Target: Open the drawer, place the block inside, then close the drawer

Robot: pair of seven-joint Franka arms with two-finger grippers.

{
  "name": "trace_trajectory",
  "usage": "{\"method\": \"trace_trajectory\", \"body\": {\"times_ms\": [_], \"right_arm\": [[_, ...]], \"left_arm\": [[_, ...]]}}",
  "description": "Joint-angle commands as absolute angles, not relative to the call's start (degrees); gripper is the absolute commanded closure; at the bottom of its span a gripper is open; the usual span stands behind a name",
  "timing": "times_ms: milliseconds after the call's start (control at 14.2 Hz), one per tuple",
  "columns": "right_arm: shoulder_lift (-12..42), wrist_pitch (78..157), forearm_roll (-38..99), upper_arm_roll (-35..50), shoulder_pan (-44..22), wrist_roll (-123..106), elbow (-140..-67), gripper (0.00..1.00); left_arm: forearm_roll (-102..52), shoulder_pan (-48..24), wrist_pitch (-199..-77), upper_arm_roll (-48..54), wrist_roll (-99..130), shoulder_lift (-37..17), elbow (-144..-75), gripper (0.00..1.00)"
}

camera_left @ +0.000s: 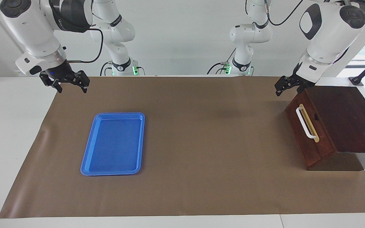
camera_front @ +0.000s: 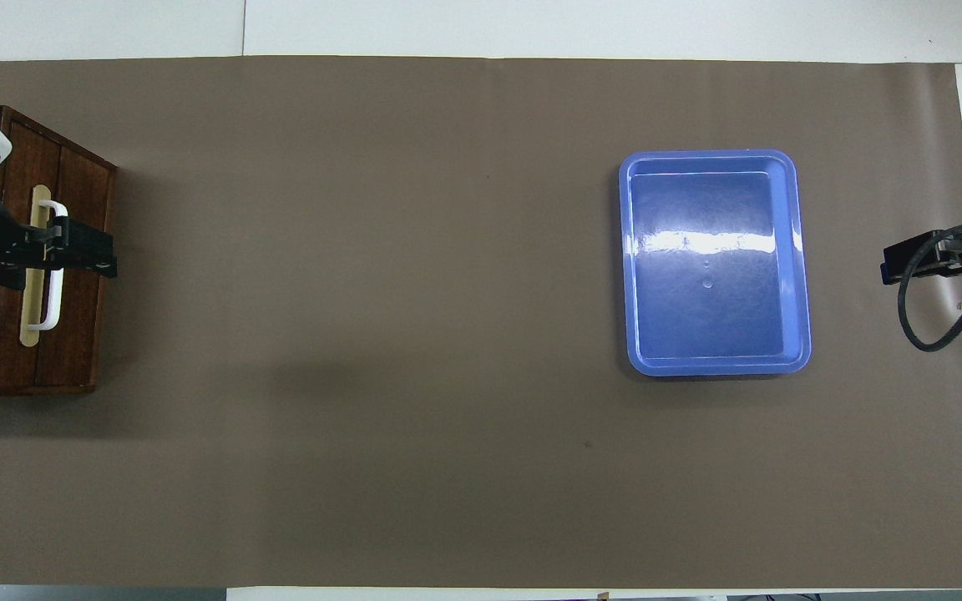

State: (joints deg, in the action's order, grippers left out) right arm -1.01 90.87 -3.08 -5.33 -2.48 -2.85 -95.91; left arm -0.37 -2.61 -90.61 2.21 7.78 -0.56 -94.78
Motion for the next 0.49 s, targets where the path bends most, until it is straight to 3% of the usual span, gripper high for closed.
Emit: {"method": "trace_trajectory", "body": {"times_ms": [0,421], "right_arm": [[-2.3,90.8,-3.9,-4.7,-1.8,-4.0,-97.2,0.0],[-2.3,90.7,-3.9,-4.7,-1.2,-3.9,-97.2,0.0]], "left_arm": [[-0.9,-2.3,-91.1,2.2,6.9,-0.9,-94.1,0.0],[-0.9,-2.3,-91.1,2.2,6.9,-0.9,-94.1,0.0]]}}
